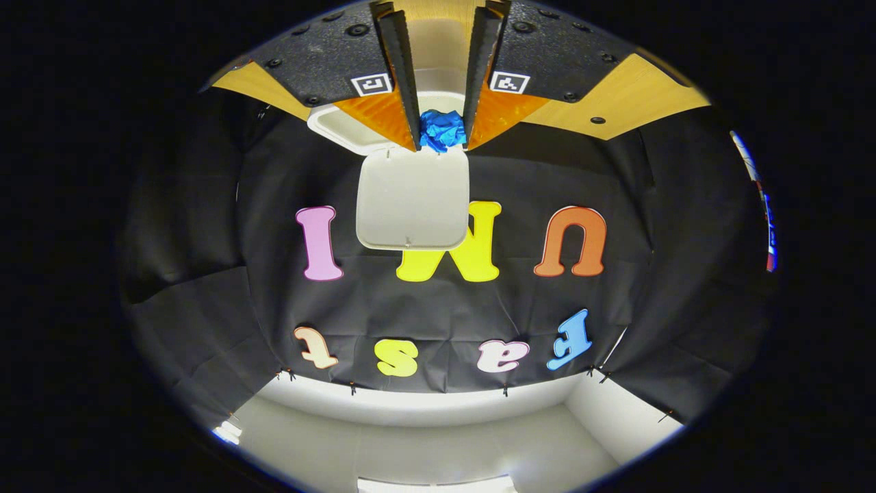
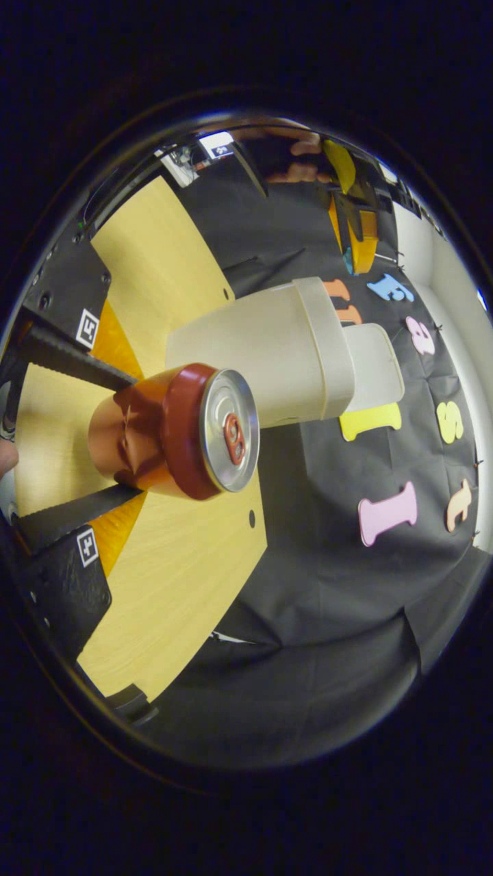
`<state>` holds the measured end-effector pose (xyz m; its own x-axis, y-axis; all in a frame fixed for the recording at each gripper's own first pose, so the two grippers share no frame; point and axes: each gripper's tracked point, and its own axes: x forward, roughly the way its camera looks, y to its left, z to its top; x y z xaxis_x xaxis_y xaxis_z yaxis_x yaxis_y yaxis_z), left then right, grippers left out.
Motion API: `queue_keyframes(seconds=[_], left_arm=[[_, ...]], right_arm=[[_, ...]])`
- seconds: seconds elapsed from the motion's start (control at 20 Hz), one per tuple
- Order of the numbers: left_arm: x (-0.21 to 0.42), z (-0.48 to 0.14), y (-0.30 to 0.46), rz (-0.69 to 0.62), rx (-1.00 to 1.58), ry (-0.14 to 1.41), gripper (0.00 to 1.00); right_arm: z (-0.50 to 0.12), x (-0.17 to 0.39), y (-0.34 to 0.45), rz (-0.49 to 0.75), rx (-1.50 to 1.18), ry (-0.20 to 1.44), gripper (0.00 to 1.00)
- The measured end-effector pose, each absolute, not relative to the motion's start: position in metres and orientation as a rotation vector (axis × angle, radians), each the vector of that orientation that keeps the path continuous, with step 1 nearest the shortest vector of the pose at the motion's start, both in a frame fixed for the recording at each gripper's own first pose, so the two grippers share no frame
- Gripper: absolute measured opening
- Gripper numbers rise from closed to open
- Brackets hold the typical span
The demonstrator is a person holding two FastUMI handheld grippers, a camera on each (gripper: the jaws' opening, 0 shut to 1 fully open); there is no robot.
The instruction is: Press the lid of the desktop garbage bin to open it, pick up the crumpled paper on the desktop and throw it into the bin, then pick up the pop can on the desktop and drop it into the bin, and finally close the garbage bin lid.
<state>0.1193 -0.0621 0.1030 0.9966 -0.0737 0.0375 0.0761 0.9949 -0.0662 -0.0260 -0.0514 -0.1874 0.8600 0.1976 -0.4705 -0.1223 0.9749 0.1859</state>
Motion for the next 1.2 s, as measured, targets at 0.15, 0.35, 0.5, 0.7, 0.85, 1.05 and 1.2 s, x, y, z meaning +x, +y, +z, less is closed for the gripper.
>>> queue_keyframes(seconds=[0.15,0.35,0.5,0.7,0.85,1.05,1.2], left_arm=[[0.144,0.115,-0.063,-0.071,-0.044,-0.033,0.37],[0.171,0.102,-0.066,-0.068,-0.039,0.006,0.38],[0.182,0.093,-0.068,-0.069,-0.06,0.029,0.43],[0.19,0.088,-0.077,-0.093,-0.058,0.044,0.44],[0.194,0.082,-0.08,-0.105,-0.056,0.061,0.48],[0.195,0.078,-0.078,-0.097,-0.047,0.074,0.97],[0.189,0.083,-0.078,-0.101,-0.041,0.065,0.97]], right_arm=[[-0.186,-0.027,-0.054,0.173,0.139,0.501,0.79],[-0.192,-0.028,-0.059,0.171,0.147,0.517,0.79],[-0.197,-0.028,-0.062,0.163,0.16,0.523,0.79],[-0.199,-0.024,-0.065,0.153,0.158,0.524,0.79],[-0.198,-0.026,-0.068,0.145,0.164,0.518,0.79],[-0.195,-0.029,-0.067,0.146,0.154,0.51,0.8],[-0.193,-0.03,-0.068,0.142,0.147,0.503,0.8]])
